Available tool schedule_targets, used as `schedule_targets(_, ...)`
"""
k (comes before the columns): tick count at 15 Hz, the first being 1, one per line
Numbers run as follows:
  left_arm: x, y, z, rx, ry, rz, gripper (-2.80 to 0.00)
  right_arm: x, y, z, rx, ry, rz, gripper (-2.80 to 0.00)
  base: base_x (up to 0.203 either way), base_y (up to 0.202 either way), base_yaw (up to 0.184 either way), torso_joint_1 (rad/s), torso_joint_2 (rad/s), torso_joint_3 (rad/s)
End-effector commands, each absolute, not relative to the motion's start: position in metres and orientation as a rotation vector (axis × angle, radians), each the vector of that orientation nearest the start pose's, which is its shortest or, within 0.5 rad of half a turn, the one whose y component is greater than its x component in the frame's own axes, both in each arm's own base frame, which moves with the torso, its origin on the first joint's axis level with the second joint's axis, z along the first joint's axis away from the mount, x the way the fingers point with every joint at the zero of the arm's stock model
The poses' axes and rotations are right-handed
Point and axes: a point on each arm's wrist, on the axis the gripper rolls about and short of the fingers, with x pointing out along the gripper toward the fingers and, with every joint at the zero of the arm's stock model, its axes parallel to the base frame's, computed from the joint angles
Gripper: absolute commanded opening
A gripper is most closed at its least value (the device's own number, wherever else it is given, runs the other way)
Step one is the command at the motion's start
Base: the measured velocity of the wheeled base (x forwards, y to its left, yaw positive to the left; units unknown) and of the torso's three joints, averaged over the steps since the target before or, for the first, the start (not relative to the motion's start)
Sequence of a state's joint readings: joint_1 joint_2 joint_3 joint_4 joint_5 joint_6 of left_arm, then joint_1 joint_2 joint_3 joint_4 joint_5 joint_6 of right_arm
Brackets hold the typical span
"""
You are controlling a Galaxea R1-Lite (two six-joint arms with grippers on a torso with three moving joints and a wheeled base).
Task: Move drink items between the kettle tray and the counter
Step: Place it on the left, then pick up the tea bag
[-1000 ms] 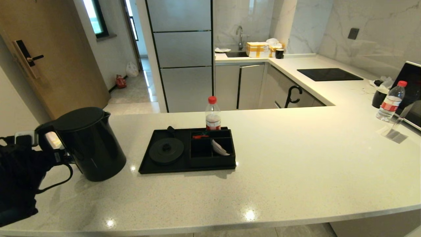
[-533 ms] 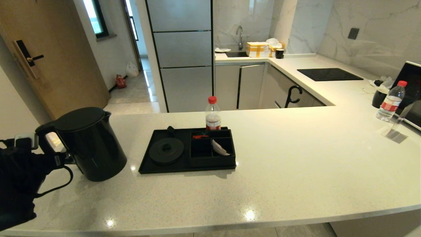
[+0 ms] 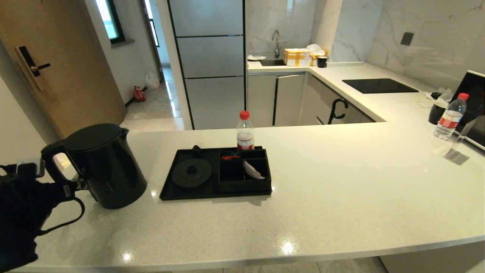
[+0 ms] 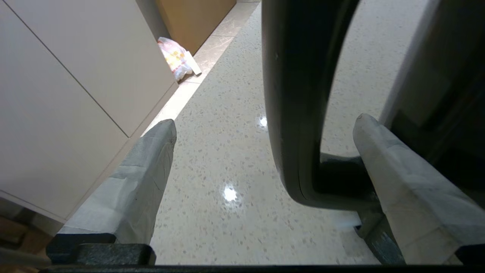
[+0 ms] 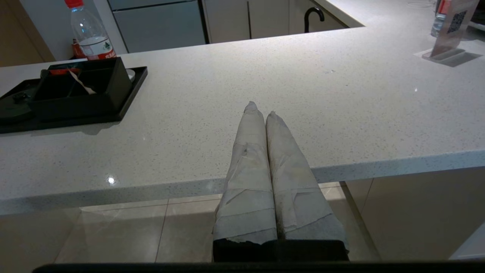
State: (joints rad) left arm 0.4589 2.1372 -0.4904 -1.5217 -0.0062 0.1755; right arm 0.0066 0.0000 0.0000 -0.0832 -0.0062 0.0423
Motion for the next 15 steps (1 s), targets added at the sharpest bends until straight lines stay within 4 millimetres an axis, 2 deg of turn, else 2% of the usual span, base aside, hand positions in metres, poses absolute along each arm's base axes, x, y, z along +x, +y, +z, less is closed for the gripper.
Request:
schedule_targets(1, 0.283, 0.137, 0.062, 0.143, 0.172, 0.430, 0.00, -0.021, 0.000, 0.075, 0.043, -0.052, 0.003, -2.80, 0.000, 0.000, 0.000, 0.000, 0.00, 0.000)
schedule_targets(4, 0.276, 0.131, 0.064, 0.142, 0.185, 0.421, 0.00, -0.021, 0.000, 0.075, 0.043, -0.052, 0.003, -2.80, 0.000, 0.000, 0.000, 0.000, 0.00, 0.000)
schedule_targets(7, 0.260, 0.121, 0.081, 0.149, 0.156, 0.412, 0.00, -0.021, 0.000, 0.076, 0.043, -0.052, 0.003, -2.80, 0.000, 0.000, 0.000, 0.000, 0.00, 0.000)
schedule_targets(12, 0.215, 0.097, 0.118, 0.171, 0.062, 0.389, 0.00, -0.020, 0.000, 0.075, 0.043, -0.051, 0.003, -2.80, 0.000, 0.000, 0.000, 0.000, 0.00, 0.000)
schedule_targets(13, 0.209, 0.094, 0.121, 0.172, 0.057, 0.389, 0.00, -0.020, 0.000, 0.075, 0.043, -0.051, 0.003, -2.80, 0.000, 0.000, 0.000, 0.000, 0.00, 0.000)
schedule_targets(14, 0.204, 0.092, 0.129, 0.180, 0.022, 0.392, -2.80, -0.020, 0.000, 0.075, 0.043, -0.051, 0.003, -2.80, 0.000, 0.000, 0.000, 0.000, 0.00, 0.000)
schedule_targets(15, 0.194, 0.088, 0.143, 0.186, -0.020, 0.395, -2.80, -0.021, 0.000, 0.075, 0.043, -0.051, 0.003, -2.80, 0.000, 0.000, 0.000, 0.000, 0.00, 0.000)
